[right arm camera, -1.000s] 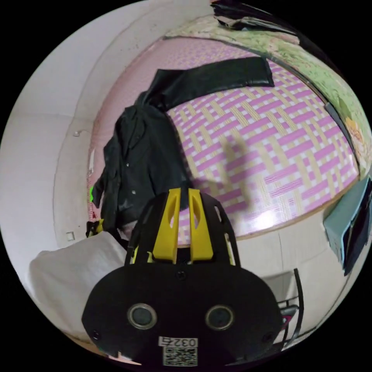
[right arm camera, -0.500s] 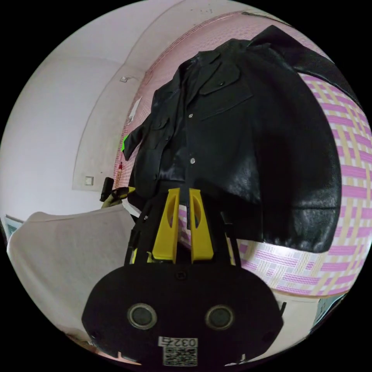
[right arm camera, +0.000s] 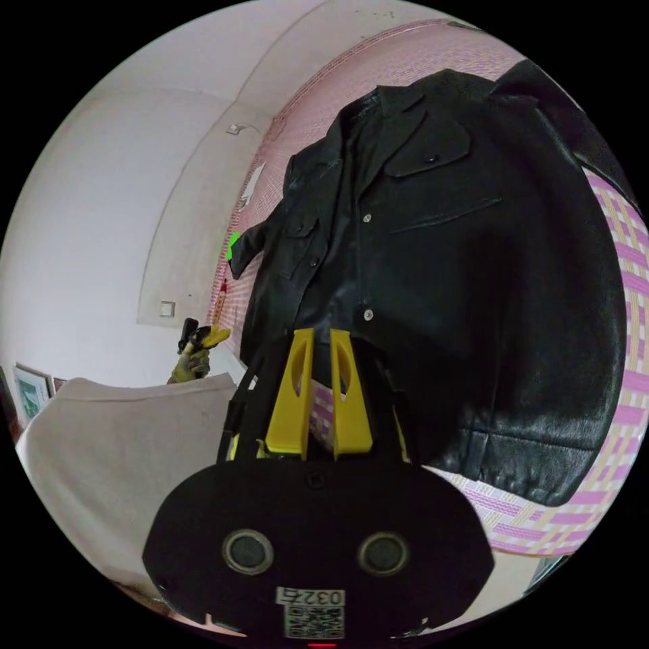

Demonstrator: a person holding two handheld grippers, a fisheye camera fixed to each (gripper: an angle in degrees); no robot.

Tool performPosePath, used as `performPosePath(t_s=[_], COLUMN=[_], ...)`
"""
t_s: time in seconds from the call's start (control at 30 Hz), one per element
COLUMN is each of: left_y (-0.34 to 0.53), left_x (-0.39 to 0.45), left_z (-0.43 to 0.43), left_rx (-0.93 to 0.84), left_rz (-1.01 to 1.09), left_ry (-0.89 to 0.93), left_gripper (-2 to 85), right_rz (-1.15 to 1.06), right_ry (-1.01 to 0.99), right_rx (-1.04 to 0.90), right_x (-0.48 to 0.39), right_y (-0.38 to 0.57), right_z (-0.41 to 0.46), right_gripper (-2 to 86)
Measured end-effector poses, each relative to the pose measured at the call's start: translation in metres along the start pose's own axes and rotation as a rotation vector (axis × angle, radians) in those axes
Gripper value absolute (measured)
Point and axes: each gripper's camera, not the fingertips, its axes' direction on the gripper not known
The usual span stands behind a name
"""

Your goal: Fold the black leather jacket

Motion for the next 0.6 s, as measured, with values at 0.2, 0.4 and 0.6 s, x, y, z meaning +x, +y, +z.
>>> performPosePath(t_s=[0.2,0.4,0.6], left_y=[-0.037,-0.079,-0.07], left_x=[-0.014,-0.06,-0.084], left_z=[-0.046,-0.092,-0.15], left_rx=[0.315,0.587,1.0], left_rz=[-0.065,-0.247,-0.405], left_ry=[0.087,0.148,0.064], left_gripper=[8.7,9.5,8.2], right_rz=[0.02,0.012,0.016], right_ry=[-0.05,-0.059,-0.03], right_rx=[0.03,0.036,0.044], right_x=[-0.007,-0.026,-0.048], right_y=[-0.032,-0.066,-0.09], right_z=[-0.003,0.001,-0.001], right_gripper=[5.0,5.0,5.0])
